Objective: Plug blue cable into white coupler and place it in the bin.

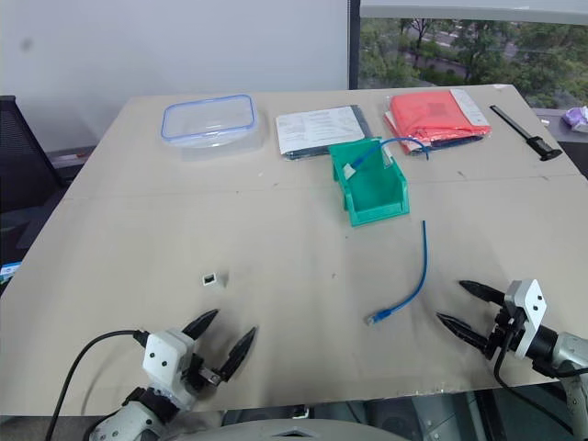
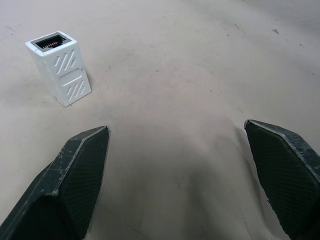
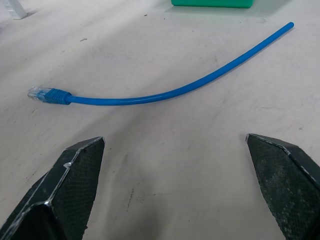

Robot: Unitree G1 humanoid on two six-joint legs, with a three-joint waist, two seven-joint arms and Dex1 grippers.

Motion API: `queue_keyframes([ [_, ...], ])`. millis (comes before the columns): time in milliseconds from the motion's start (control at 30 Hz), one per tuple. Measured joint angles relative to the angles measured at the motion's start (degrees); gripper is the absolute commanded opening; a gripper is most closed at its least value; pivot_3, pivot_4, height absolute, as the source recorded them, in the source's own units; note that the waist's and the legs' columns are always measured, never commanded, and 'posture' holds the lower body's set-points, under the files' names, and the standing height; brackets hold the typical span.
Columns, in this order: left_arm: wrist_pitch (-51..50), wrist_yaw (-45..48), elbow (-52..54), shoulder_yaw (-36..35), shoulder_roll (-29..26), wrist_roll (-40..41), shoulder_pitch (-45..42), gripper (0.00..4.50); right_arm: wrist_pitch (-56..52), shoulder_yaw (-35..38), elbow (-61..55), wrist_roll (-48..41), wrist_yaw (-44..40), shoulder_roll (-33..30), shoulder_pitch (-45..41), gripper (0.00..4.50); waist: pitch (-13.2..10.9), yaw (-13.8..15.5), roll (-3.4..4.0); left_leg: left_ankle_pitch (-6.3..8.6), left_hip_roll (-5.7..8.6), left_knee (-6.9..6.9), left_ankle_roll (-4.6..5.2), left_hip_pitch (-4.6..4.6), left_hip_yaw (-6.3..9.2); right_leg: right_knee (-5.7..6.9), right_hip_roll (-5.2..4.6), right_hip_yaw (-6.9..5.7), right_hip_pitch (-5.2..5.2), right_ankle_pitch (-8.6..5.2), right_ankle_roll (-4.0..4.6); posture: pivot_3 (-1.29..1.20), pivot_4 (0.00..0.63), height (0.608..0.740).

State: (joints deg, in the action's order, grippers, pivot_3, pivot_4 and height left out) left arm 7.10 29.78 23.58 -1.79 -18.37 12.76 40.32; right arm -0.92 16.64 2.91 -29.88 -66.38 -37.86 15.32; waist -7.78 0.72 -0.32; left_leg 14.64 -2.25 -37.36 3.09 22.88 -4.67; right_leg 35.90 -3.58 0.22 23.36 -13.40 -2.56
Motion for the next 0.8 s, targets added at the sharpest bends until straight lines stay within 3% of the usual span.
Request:
queue_keyframes([
  [800, -2.42, 2.26, 1.14, 0.18, -4.26, 2.28, -1.27, 4.43, 4.3, 0.14, 2.92, 0.6, -1.2, -1.02, 0.75, 4.5, 0.02, 0.11, 0.04, 0.0, 0.02, -0.03, 0.01, 0.0, -0.02, 0.0, -0.01, 0.01, -0.02, 0.01, 0.01, 0.0, 0.15, 0.74],
])
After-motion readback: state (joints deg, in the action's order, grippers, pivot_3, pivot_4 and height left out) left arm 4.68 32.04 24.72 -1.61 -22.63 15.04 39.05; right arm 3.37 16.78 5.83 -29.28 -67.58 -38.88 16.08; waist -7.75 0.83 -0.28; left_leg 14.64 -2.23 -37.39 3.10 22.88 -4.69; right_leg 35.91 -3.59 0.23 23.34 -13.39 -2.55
